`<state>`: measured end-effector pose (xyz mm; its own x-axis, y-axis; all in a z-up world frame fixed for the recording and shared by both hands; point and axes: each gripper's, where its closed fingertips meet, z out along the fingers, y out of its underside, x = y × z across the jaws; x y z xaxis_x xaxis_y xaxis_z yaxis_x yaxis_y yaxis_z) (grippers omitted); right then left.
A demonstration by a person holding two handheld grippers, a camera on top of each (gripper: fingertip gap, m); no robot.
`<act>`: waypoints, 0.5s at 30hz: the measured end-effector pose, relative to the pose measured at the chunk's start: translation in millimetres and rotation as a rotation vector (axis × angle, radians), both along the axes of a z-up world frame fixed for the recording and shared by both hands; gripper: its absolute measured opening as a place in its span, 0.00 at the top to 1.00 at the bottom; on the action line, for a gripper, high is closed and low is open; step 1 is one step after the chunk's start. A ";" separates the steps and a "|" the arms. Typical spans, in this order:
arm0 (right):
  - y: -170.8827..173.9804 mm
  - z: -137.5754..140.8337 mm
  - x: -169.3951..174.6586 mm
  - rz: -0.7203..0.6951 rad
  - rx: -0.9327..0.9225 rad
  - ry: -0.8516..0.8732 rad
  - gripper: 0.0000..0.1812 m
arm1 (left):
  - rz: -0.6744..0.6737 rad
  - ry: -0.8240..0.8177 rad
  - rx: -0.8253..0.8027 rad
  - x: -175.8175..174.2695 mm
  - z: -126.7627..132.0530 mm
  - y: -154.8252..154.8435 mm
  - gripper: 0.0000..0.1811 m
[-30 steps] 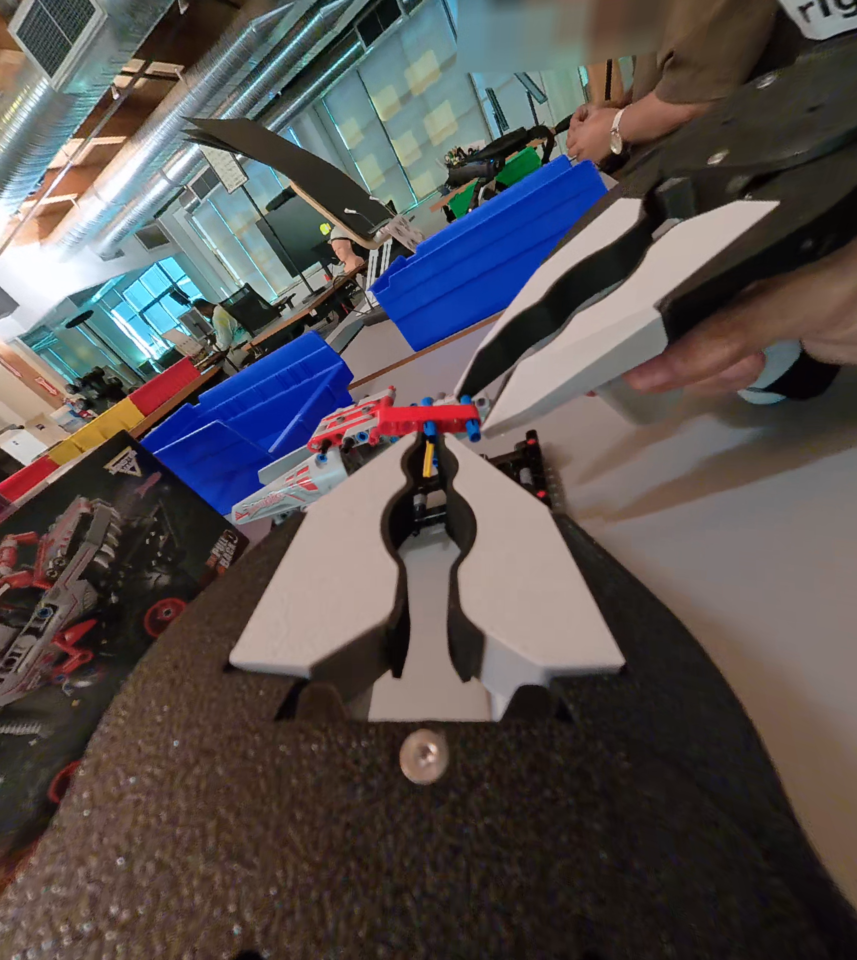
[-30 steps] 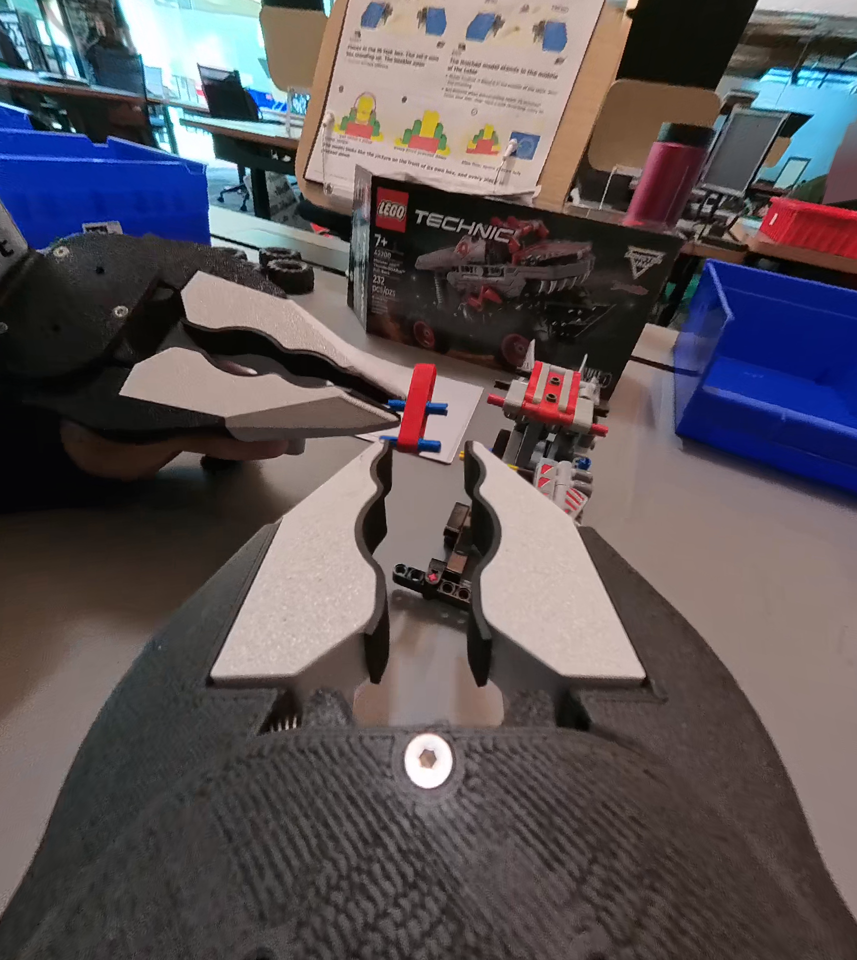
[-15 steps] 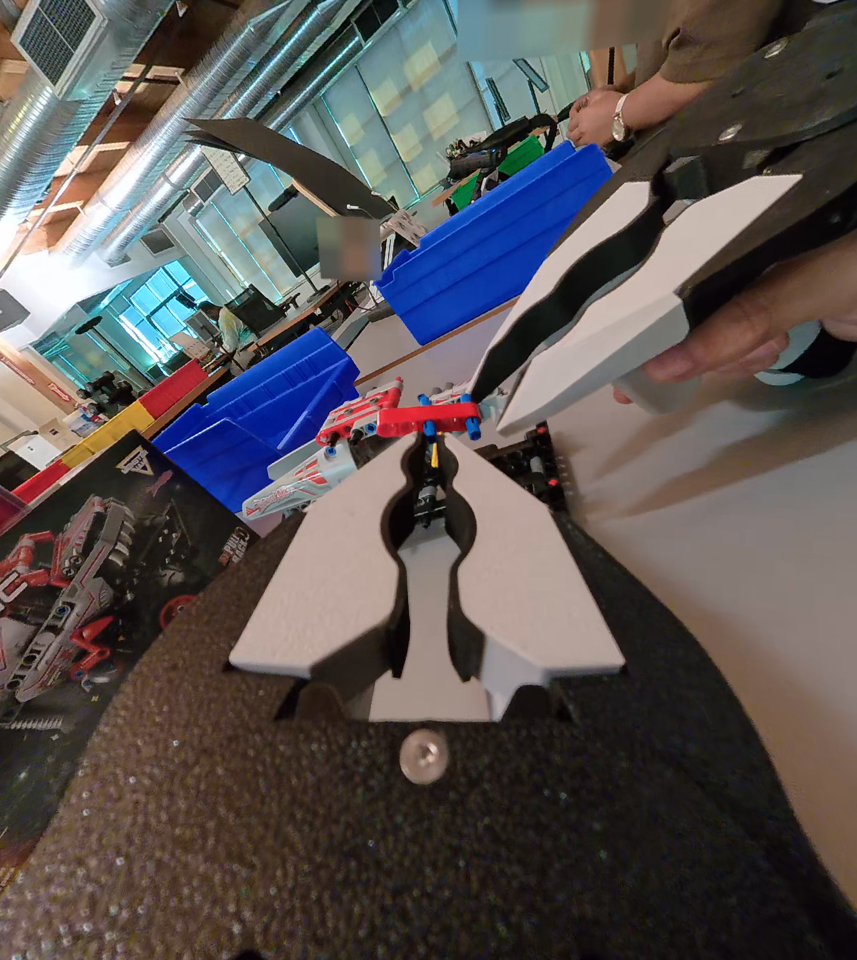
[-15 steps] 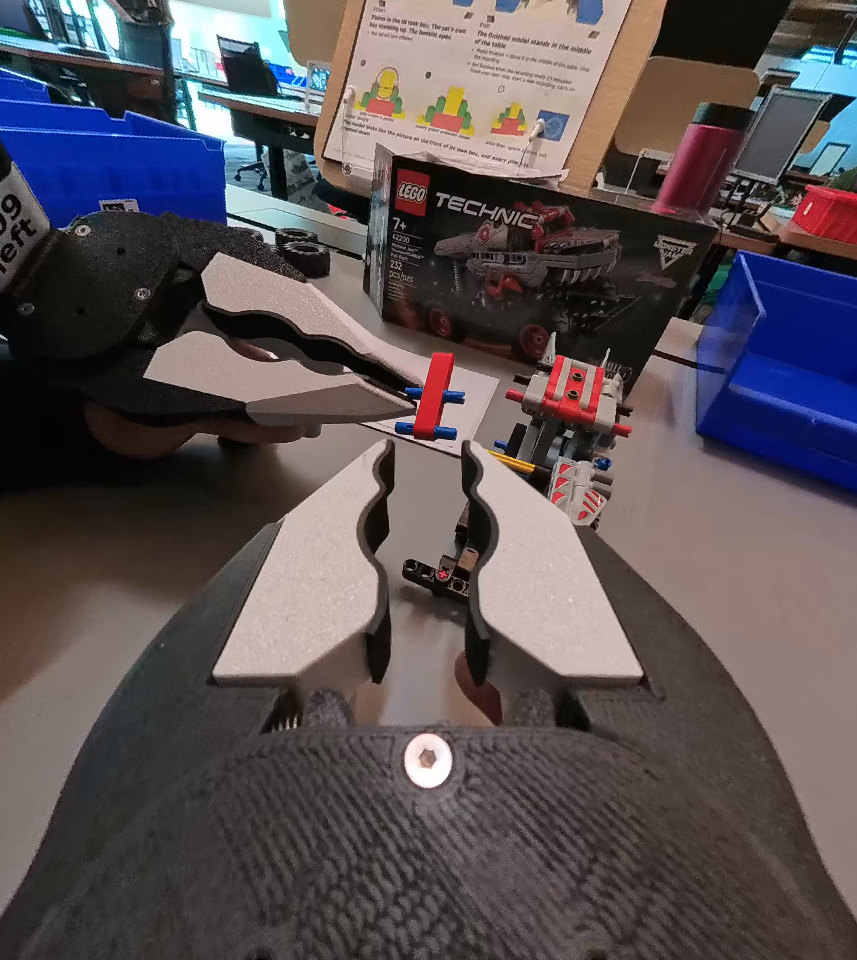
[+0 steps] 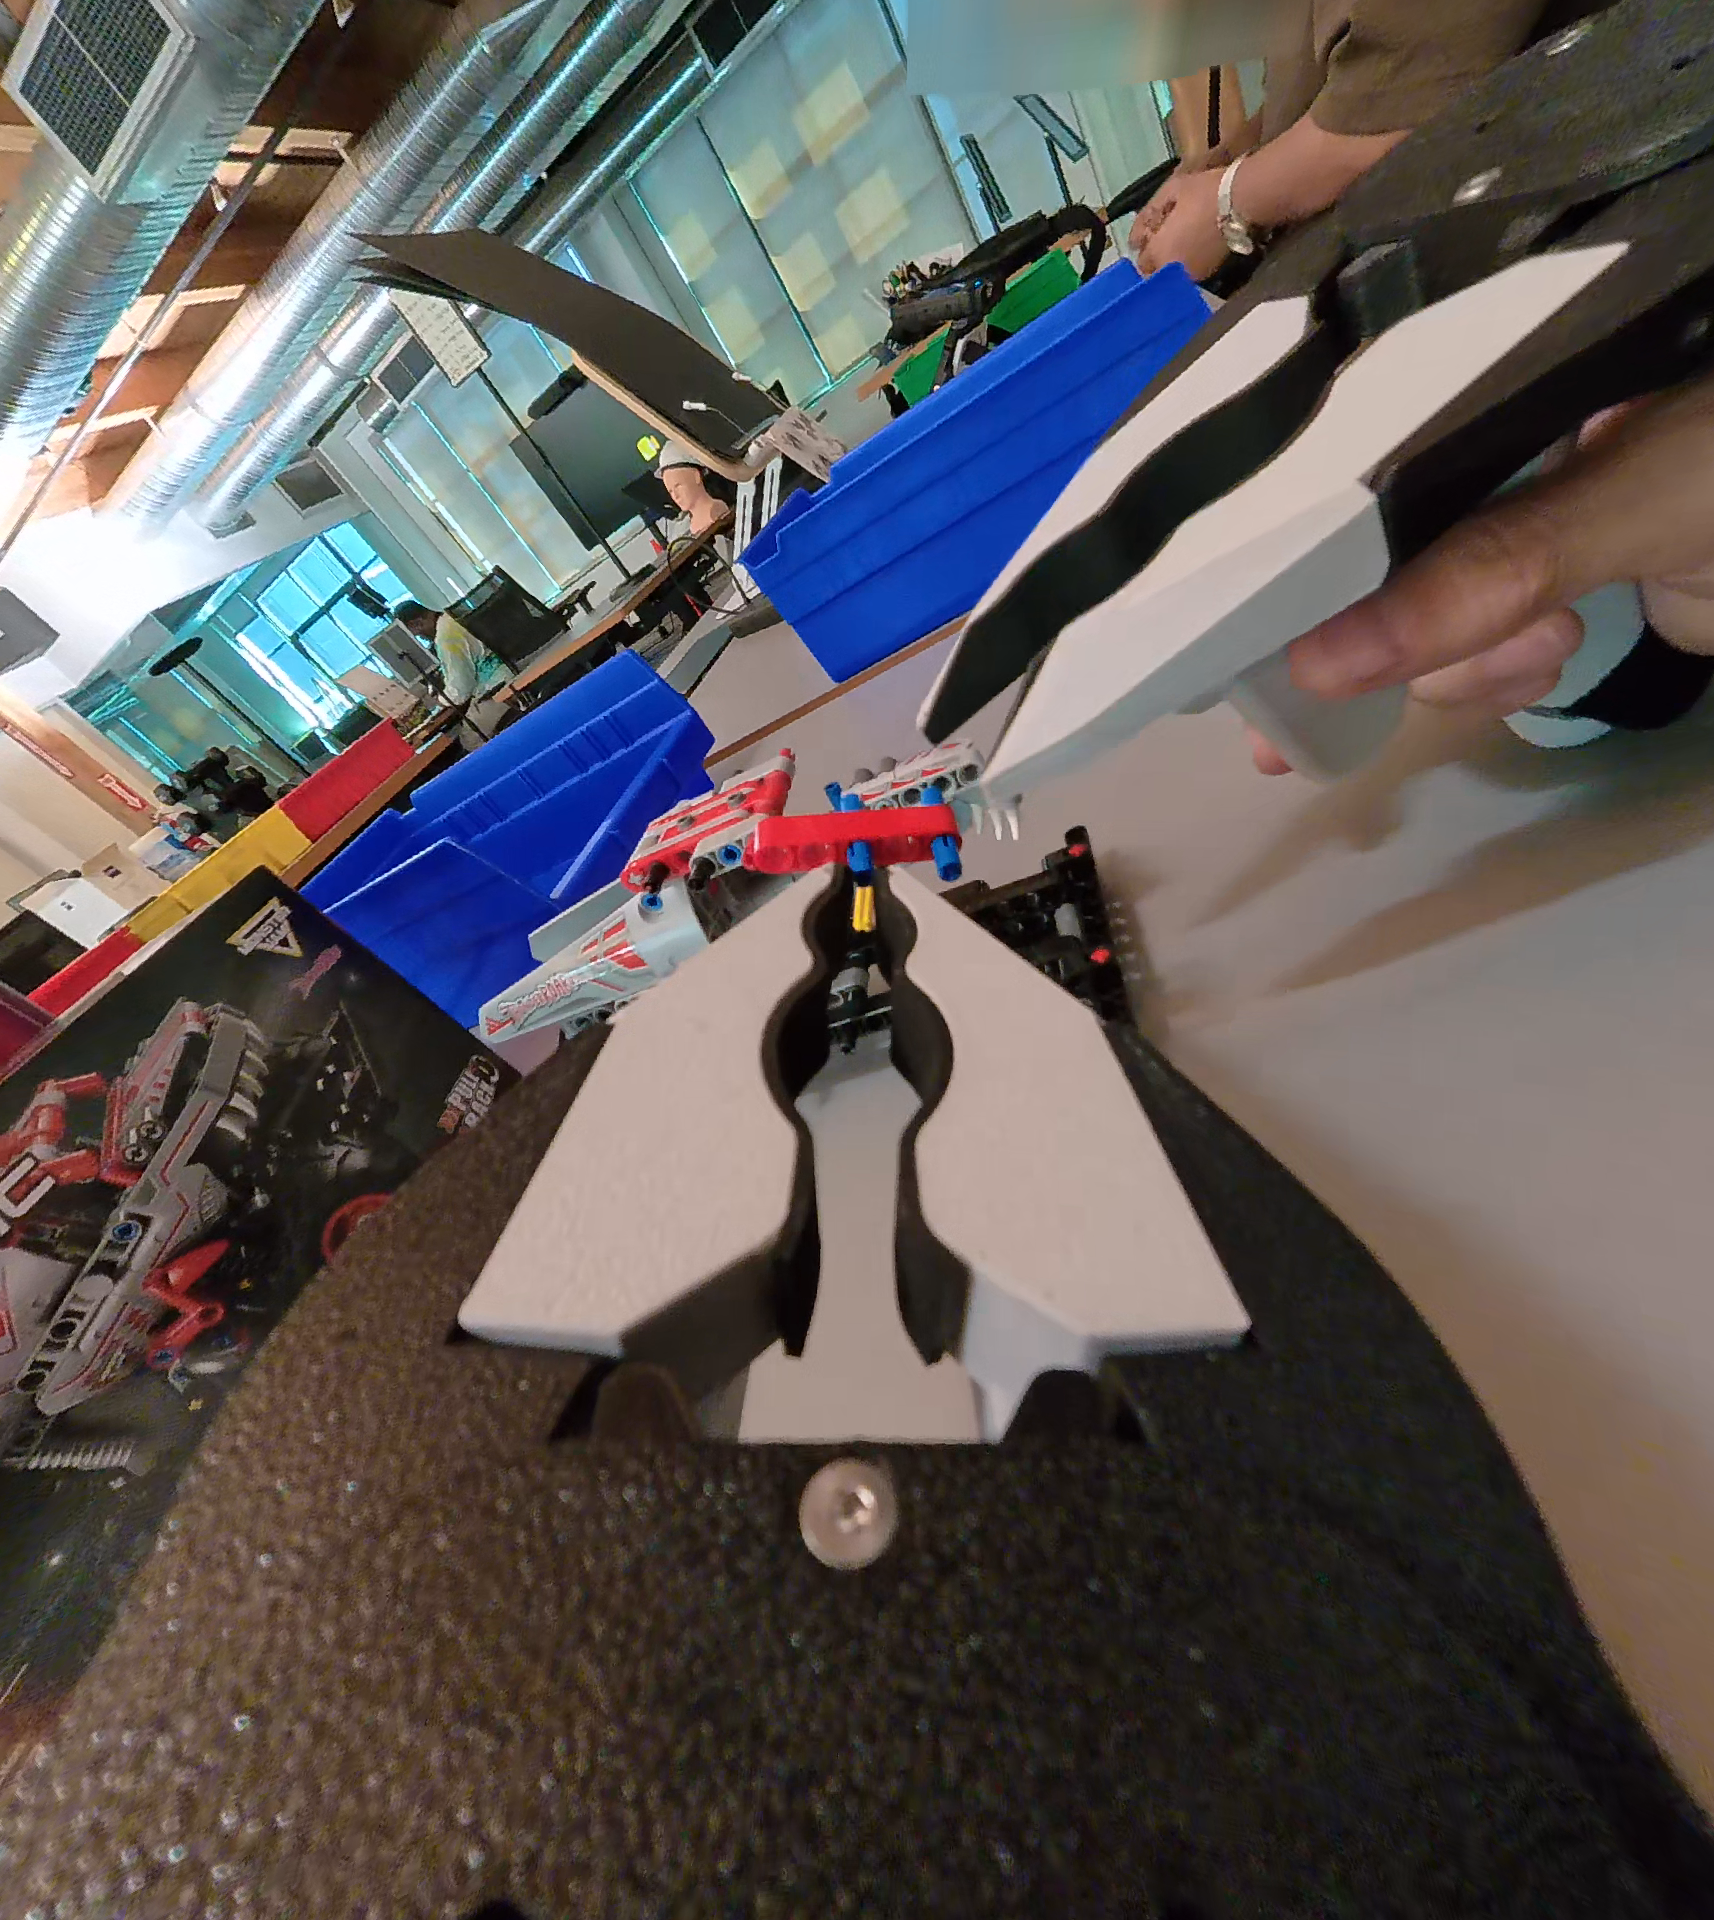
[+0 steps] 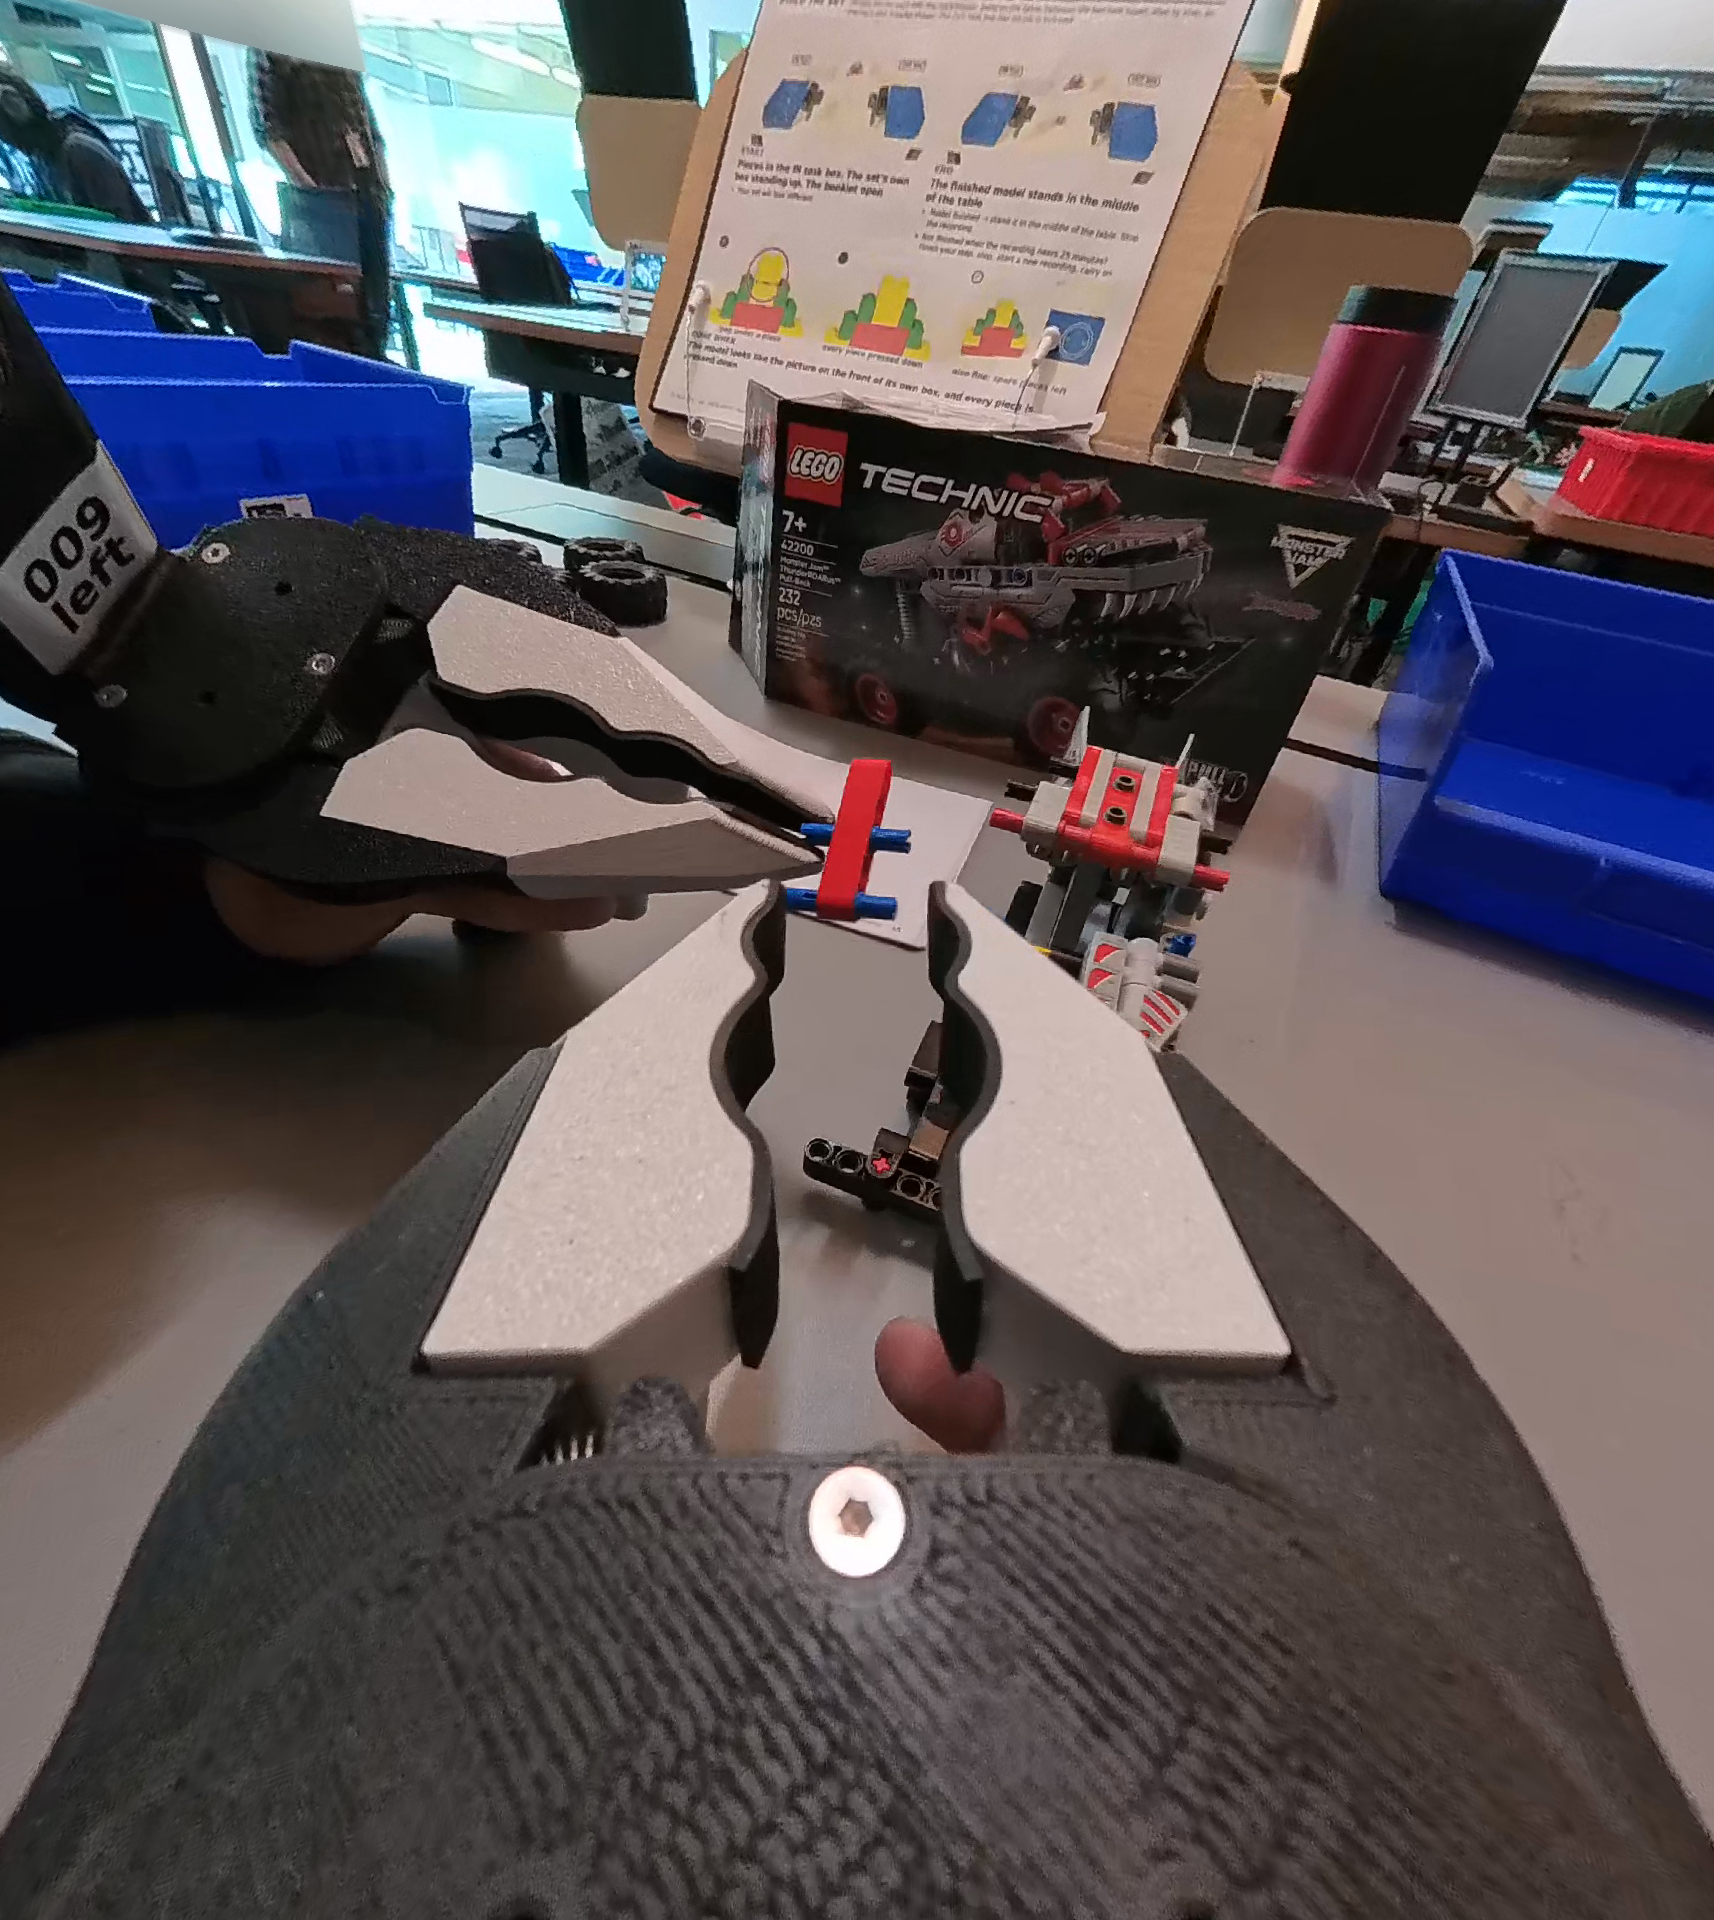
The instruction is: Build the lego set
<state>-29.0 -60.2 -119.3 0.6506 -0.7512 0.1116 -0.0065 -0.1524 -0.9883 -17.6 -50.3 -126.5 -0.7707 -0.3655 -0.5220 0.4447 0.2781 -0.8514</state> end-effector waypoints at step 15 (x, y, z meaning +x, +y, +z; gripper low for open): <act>-2.2 6.8 -3.6 0.022 0.050 -0.024 0.86 | 0.003 -0.028 0.014 -1.7 -1.5 0.0 0.99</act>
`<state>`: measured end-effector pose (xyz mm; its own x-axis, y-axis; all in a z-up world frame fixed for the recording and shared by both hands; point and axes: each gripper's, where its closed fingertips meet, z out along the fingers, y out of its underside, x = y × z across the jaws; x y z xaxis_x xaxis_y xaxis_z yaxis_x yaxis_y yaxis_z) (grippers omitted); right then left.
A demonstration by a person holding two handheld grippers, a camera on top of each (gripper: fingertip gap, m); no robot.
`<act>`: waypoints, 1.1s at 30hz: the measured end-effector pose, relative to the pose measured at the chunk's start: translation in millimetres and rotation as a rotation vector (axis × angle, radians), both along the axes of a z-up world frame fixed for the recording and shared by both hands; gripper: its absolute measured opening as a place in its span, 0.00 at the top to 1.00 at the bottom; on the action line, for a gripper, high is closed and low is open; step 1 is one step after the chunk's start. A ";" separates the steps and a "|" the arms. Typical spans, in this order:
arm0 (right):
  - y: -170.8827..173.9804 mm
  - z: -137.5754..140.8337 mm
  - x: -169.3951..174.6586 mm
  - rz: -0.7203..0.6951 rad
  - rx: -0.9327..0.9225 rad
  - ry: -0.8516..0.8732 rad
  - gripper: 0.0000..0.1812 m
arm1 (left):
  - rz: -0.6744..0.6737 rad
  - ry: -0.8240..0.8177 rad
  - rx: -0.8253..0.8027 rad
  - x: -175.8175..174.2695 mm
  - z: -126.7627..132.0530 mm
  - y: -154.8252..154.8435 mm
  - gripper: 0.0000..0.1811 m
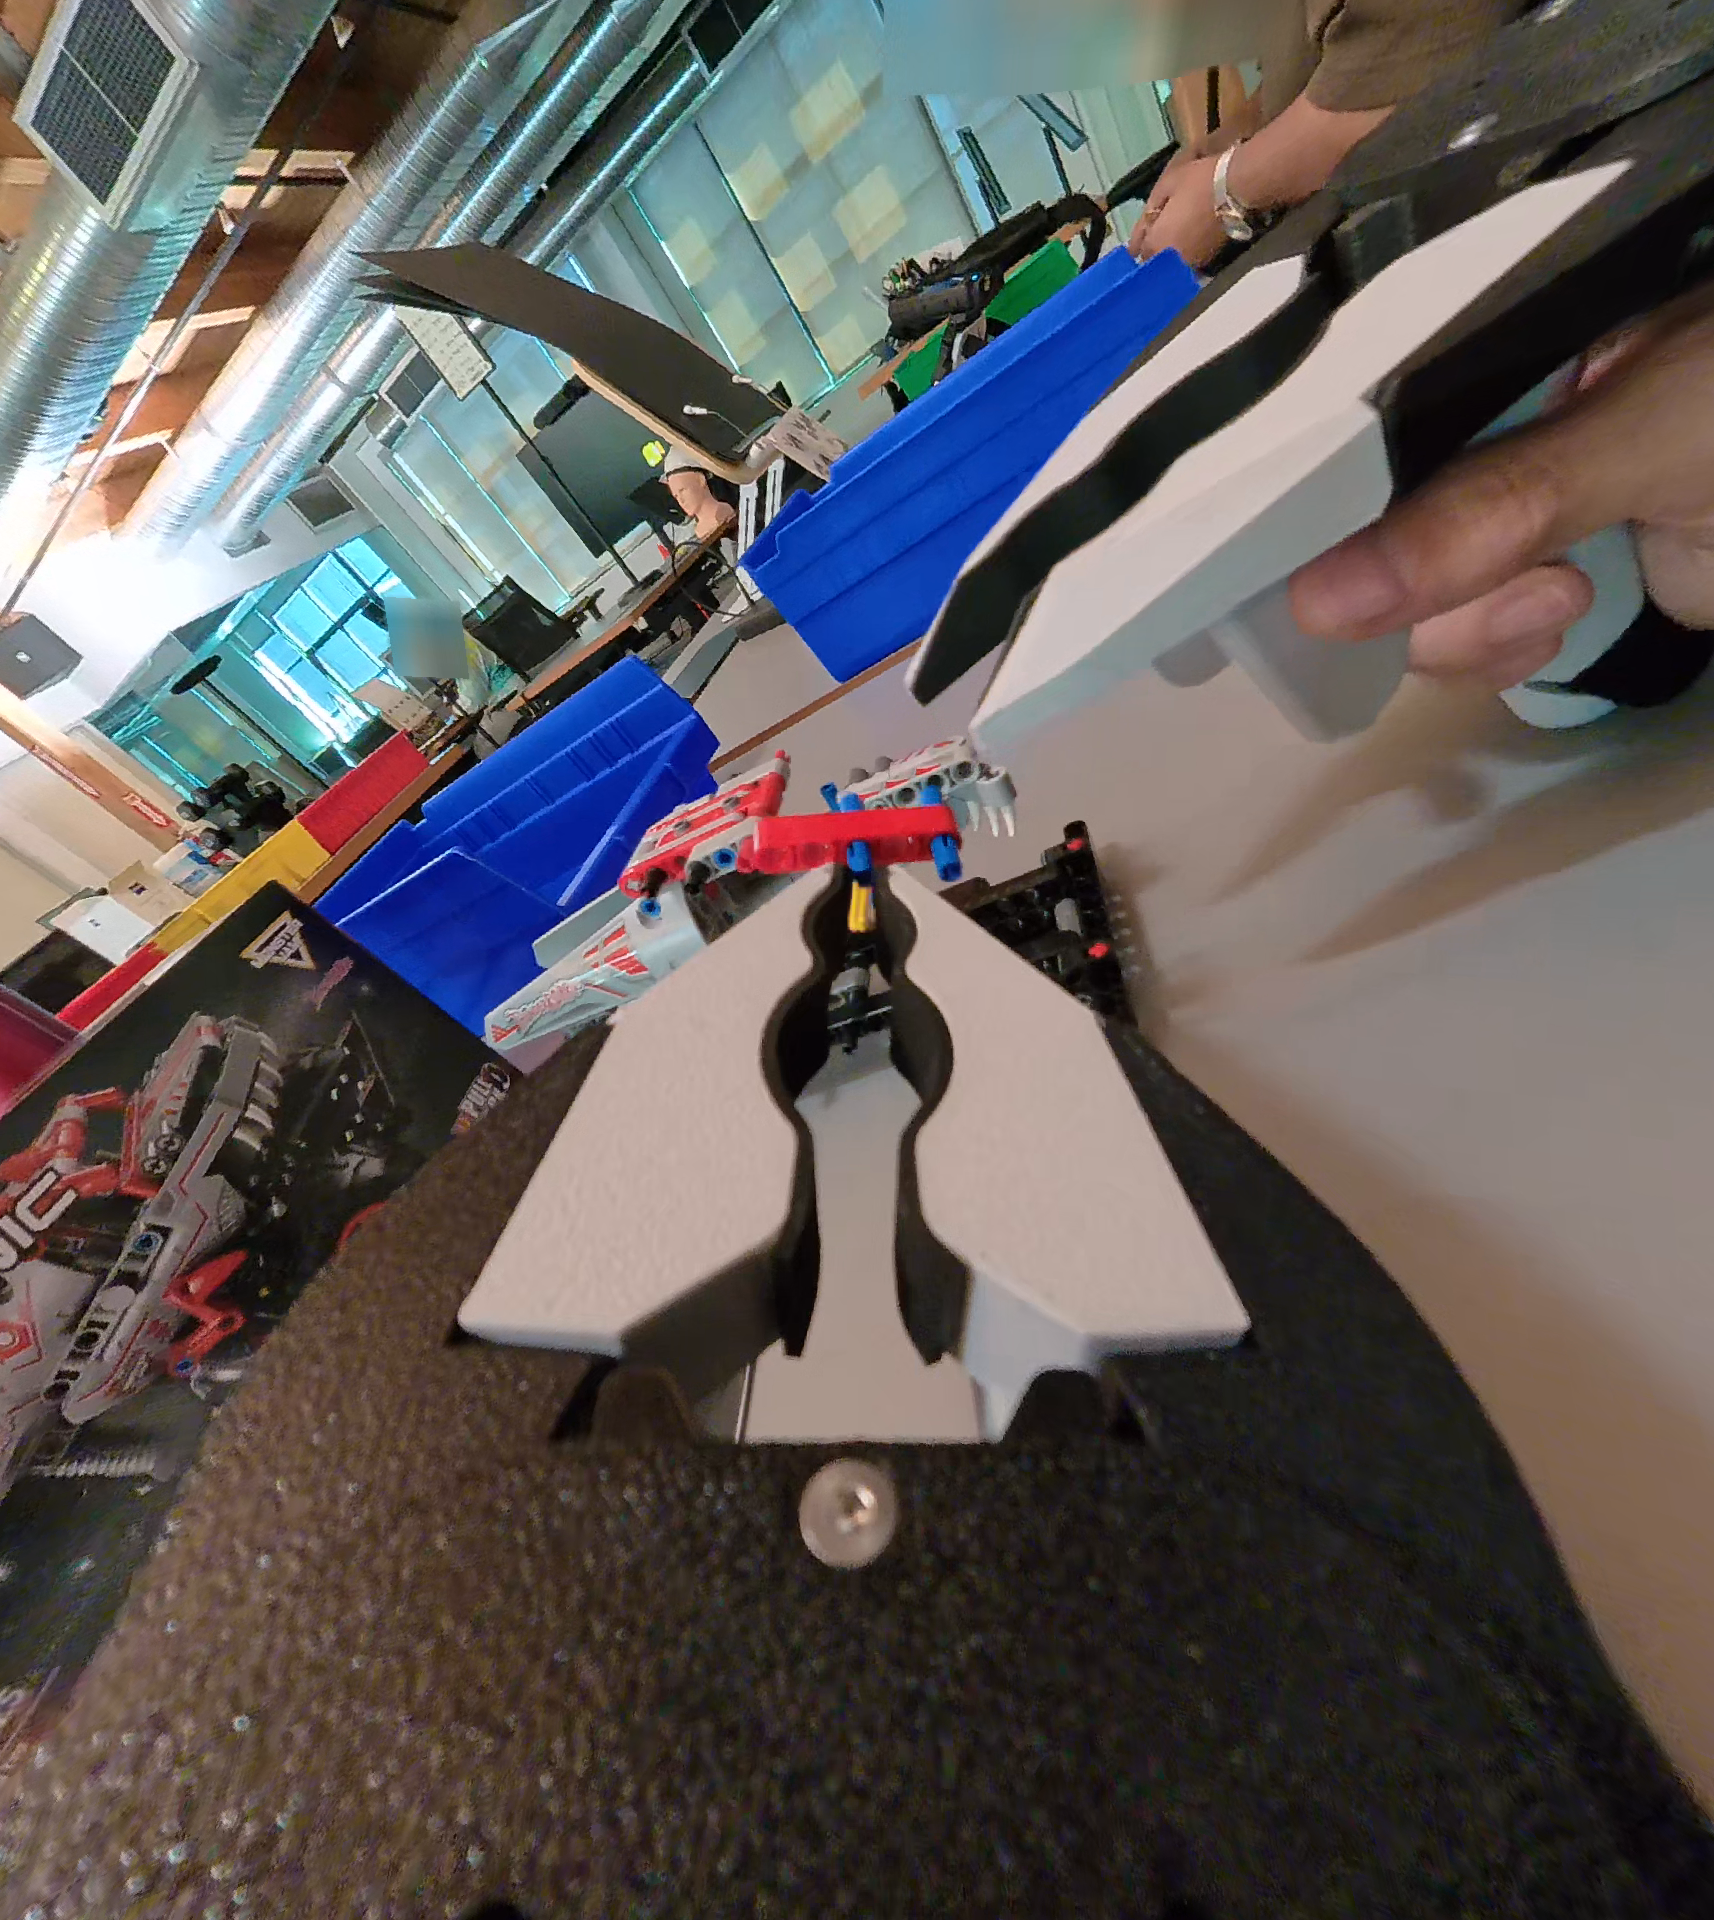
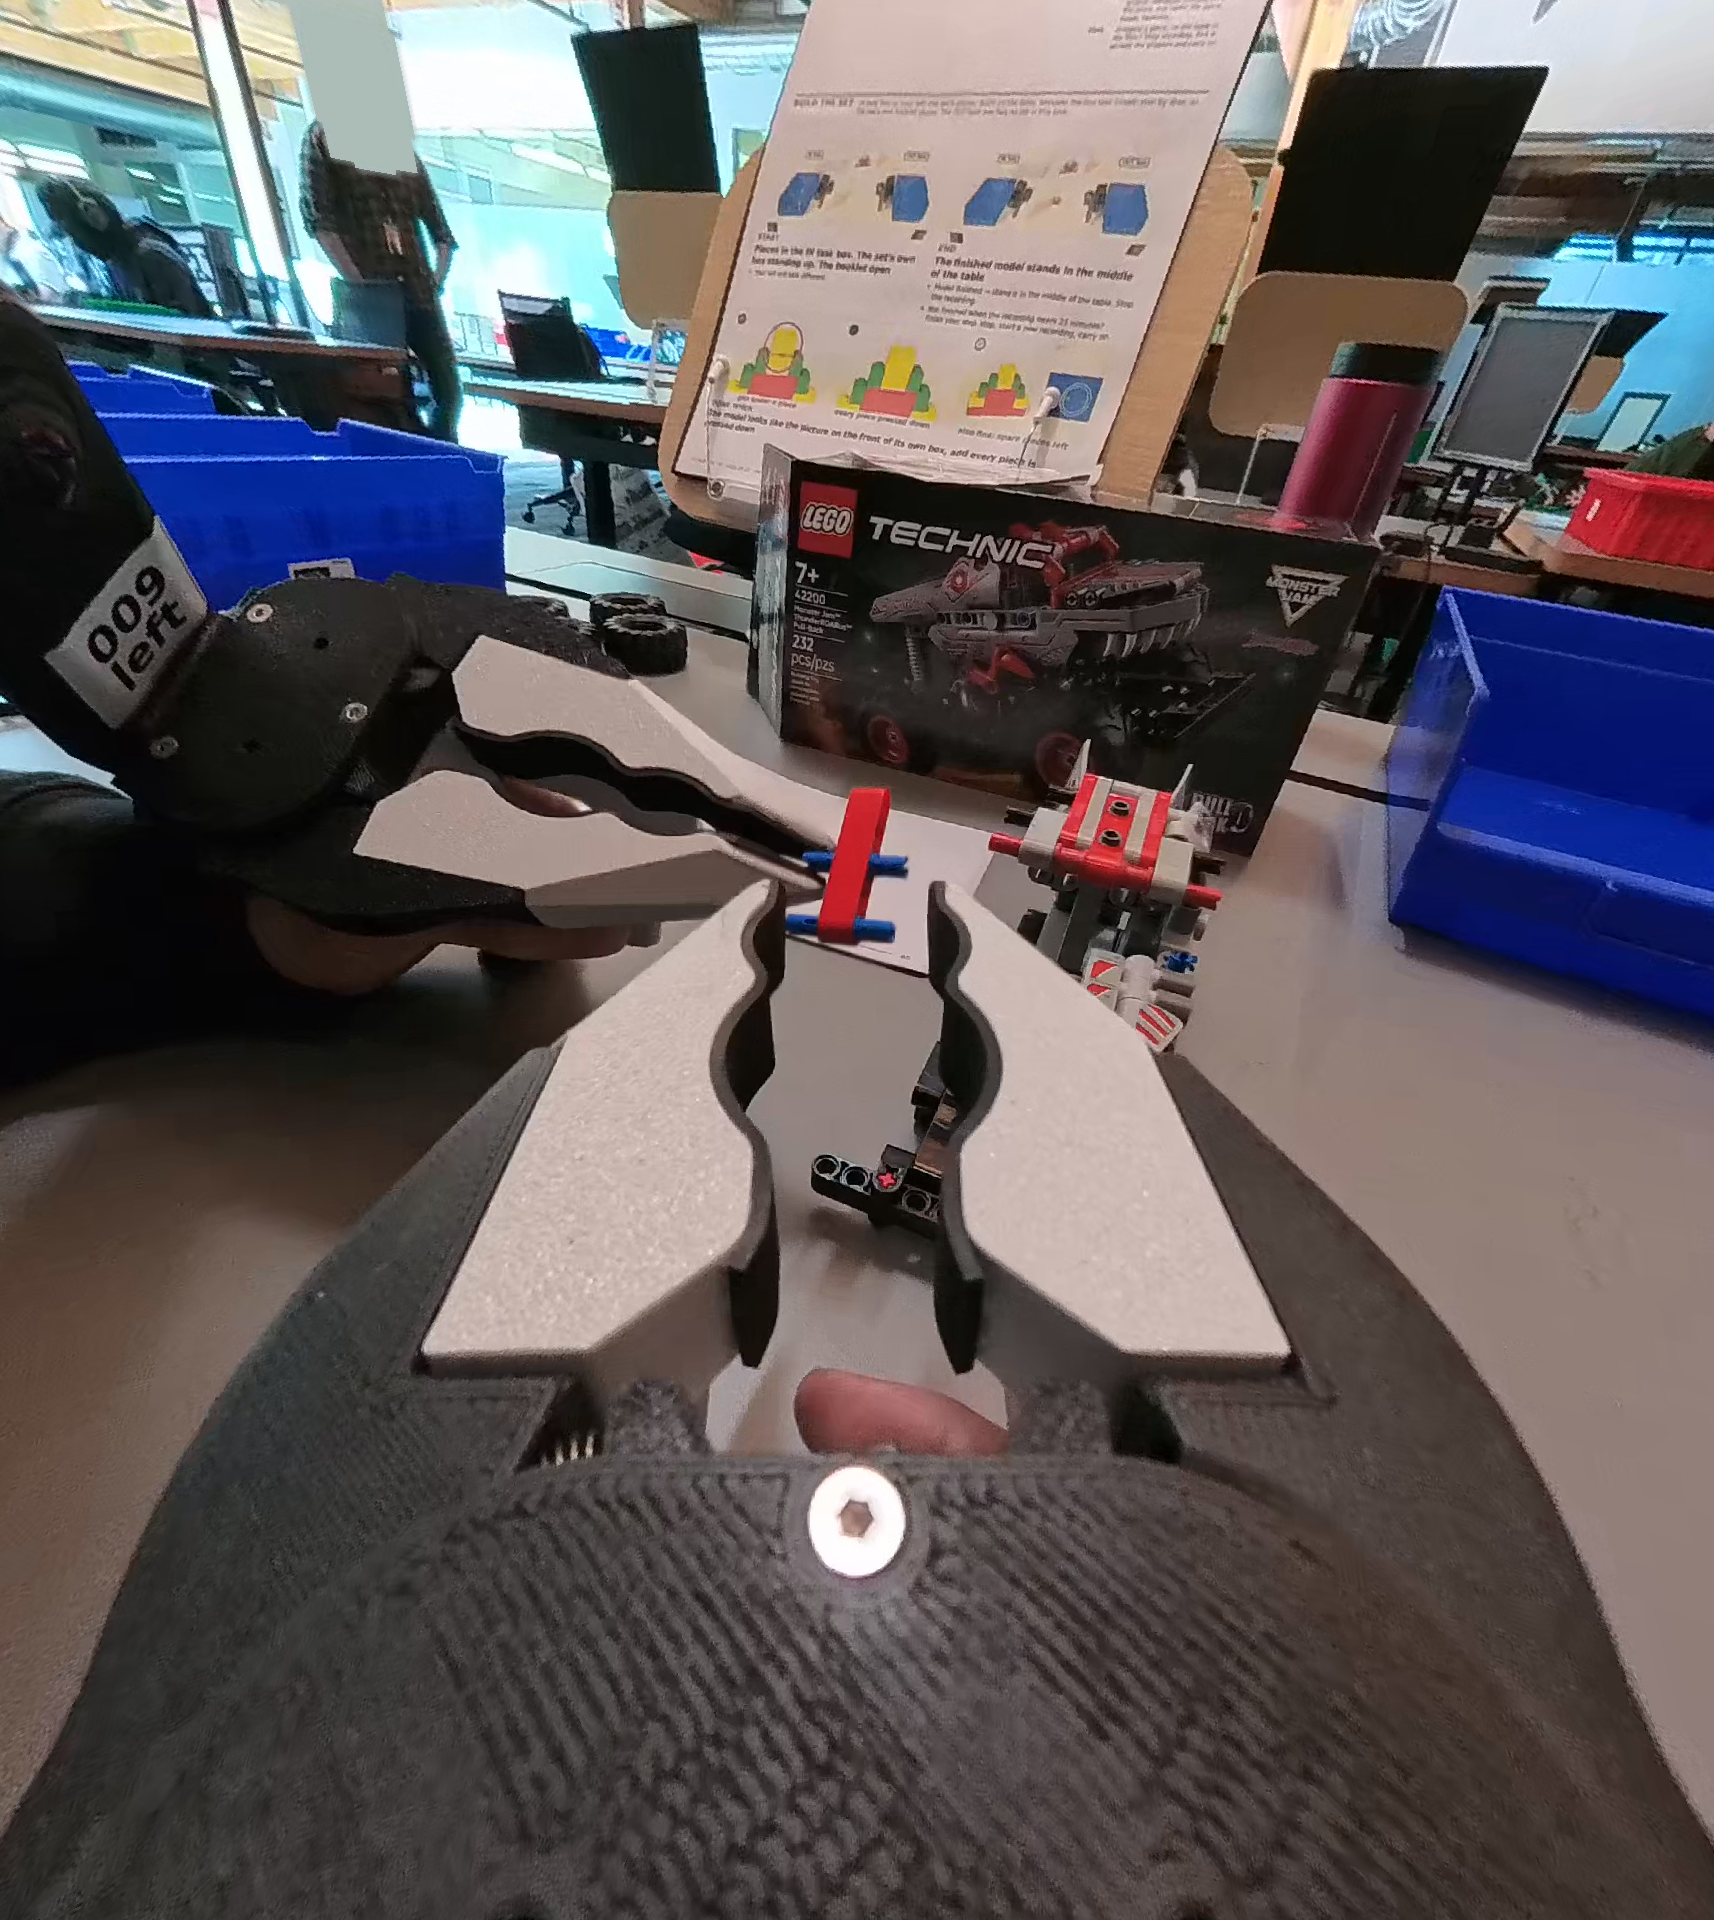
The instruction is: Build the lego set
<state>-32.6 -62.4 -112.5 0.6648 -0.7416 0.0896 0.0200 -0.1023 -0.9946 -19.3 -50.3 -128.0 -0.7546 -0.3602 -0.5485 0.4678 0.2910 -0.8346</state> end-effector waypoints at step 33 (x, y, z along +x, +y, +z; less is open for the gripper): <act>-3.9 17.7 -8.3 0.052 0.112 -0.081 0.81 | -0.077 0.258 -0.201 4.1 20.1 12.0 0.99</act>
